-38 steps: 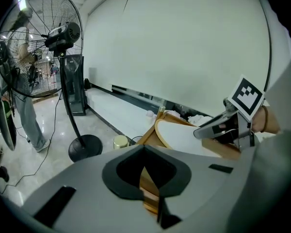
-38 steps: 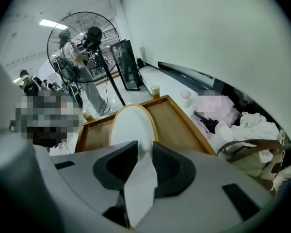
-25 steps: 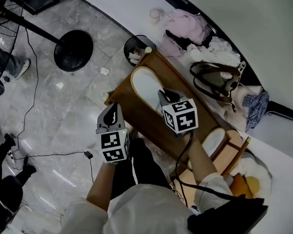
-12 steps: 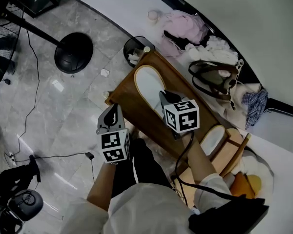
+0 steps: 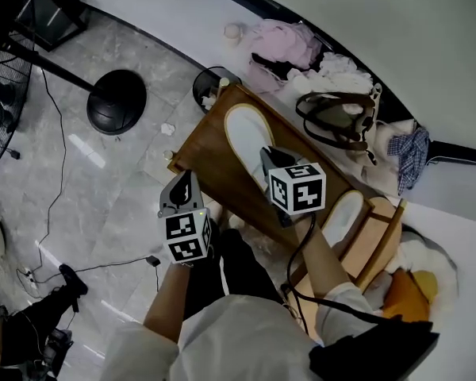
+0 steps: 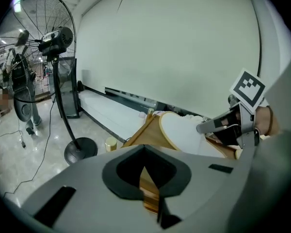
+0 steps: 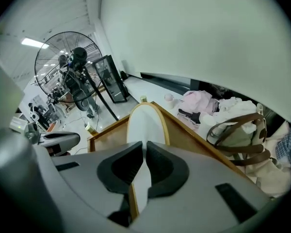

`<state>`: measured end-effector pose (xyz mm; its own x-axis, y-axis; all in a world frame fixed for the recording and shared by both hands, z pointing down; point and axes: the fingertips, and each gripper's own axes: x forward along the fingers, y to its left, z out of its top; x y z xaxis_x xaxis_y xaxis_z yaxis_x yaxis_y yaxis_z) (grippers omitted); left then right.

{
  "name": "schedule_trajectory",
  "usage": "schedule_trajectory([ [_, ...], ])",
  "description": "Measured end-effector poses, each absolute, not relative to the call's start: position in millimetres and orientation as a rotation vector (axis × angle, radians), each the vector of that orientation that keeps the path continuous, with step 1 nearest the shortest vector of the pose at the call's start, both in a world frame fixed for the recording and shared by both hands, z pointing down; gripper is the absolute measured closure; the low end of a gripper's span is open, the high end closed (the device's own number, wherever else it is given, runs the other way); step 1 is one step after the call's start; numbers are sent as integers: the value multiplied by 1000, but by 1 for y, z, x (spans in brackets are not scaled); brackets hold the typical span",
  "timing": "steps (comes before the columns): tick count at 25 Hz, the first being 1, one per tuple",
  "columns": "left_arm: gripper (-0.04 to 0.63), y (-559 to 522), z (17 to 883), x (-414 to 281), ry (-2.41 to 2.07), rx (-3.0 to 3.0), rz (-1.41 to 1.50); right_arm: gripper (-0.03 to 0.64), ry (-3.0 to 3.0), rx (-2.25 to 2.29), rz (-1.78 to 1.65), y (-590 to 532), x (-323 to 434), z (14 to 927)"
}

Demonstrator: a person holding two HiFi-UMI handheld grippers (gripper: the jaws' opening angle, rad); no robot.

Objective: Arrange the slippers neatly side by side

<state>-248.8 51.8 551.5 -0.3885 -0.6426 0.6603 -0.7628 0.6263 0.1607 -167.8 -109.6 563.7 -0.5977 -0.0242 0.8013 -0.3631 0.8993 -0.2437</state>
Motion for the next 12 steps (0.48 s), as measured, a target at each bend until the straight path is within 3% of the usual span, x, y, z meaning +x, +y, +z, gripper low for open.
schedule_trajectory([
  [12,591,28,531,-224,-2093,1269,262,569,-2185,551,639,-131,-109,535],
])
